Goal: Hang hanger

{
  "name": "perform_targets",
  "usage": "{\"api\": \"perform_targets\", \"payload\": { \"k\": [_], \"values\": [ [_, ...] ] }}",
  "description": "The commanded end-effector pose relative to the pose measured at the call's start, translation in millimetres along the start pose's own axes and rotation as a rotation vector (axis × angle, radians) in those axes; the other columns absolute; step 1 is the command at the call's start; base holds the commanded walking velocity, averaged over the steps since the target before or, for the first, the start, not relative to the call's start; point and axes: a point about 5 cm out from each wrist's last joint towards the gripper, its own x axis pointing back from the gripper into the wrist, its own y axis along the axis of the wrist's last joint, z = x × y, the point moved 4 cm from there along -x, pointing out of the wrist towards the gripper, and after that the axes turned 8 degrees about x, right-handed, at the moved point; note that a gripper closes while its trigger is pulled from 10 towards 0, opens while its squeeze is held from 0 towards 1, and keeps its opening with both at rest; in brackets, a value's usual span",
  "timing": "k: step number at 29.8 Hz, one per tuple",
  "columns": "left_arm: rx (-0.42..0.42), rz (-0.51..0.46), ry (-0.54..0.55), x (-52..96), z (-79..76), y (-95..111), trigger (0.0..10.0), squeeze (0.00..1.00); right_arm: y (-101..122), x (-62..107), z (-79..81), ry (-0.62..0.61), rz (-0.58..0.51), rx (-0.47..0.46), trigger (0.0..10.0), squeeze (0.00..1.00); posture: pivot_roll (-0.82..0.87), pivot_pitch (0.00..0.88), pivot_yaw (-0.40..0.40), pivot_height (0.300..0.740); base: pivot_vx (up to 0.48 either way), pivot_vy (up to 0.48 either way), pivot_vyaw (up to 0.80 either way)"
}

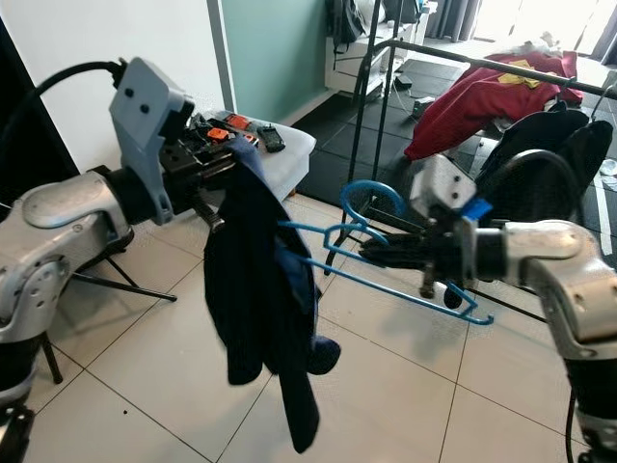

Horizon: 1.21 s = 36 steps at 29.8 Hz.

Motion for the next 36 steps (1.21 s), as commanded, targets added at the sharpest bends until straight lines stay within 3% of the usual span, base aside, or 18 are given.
{"api": "perform_targets", "payload": {
  "k": [1,7,8,10,11,12,13,15,16,17,19,22,24,28,36],
  "values": [
    [-0.057,-0.008,0.025,8.0,8.9,5,10.0,0.0,3,9.1,3.0,0.033,0.003,0.006,10.0,0.0,-0.08,0.039,-0.005,0.74,0.0,0.0,0.0],
    [-0.089,0.0,0.005,10.6,6.9,4,10.0,0.0,0,16.7,1.2,0.032,0.03,0.011,10.0,0.0,-0.08,0.04,-0.003,0.74,0.0,0.0,0.0],
    [-0.09,-0.013,-0.042,9.9,-1.5,6,10.0,0.0,0,16.0,0.5,0.023,0.026,0.013,10.0,0.0,-0.08,0.04,-0.002,0.74,0.0,0.0,0.0],
    [-0.09,-0.013,-0.042,9.9,-1.5,6,10.0,0.0,0,16.0,0.5,0.023,0.026,0.013,10.0,0.0,-0.08,0.04,-0.002,0.74,0.0,0.0,0.0],
    [-0.079,-0.045,-0.127,8.5,-17.8,10,10.0,0.0,1,12.1,-0.3,0.012,0.007,0.014,10.0,0.0,-0.07,0.039,-0.001,0.74,0.0,0.0,0.0],
    [-0.079,-0.045,-0.127,8.5,-17.8,10,10.0,0.0,1,12.1,-0.3,0.012,0.007,0.014,10.0,0.0,-0.07,0.039,-0.001,0.74,0.0,0.0,0.0],
    [-0.055,-0.091,-0.219,6.4,-37.3,16,10.0,0.0,2,6.8,-1.8,-0.003,-0.014,0.014,10.0,0.0,-0.07,0.037,-0.001,0.74,0.0,0.0,0.0],
    [-0.055,-0.091,-0.219,6.4,-37.3,16,10.0,0.0,2,6.8,-1.8,-0.003,-0.014,0.014,10.0,0.0,-0.07,0.037,-0.001,0.74,0.0,0.0,0.0],
    [-0.021,-0.148,-0.316,5.1,-57.8,24,10.0,0.0,3,1.5,-3.9,-0.019,-0.032,0.016,10.0,0.0,-0.07,0.035,-0.001,0.74,0.0,0.0,0.0],
    [-0.021,-0.148,-0.316,5.1,-57.8,24,10.0,0.0,3,1.5,-3.9,-0.019,-0.032,0.016,10.0,0.0,-0.07,0.035,-0.001,0.74,0.0,0.0,0.0],
    [0.045,-0.235,-0.432,3.4,-82.5,34,10.0,0.0,4,-7.5,-10.9,-0.06,-0.051,0.021,10.0,0.0,-0.08,0.031,0.0,0.74,0.0,0.0,0.0],
    [0.061,-0.264,-0.458,2.8,-88.0,36,10.0,0.0,5,-10.5,-13.6,-0.074,-0.059,0.025,10.0,0.0,-0.08,0.031,0.0,0.74,0.0,0.0,0.0],
    [0.115,-0.299,-0.491,-1.8,-96.8,36,10.0,0.0,10,-21.6,-14.2,-0.068,-0.111,0.01,10.0,0.0,-0.08,0.03,0.002,0.74,0.0,0.0,0.0],
    [0.121,-0.296,-0.517,-5.6,-104.1,32,10.0,0.0,15,-36.8,-7.2,-0.029,-0.16,-0.004,10.0,0.0,-0.08,0.029,0.002,0.74,0.0,0.0,0.0],
    [0.154,-0.288,-0.562,-3.3,-114.7,28,10.0,0.0,20,-49.9,-14.7,-0.09,-0.221,-0.028,10.0,0.0,-0.07,0.029,-0.003,0.74,0.0,0.0,0.0]
  ]
}}
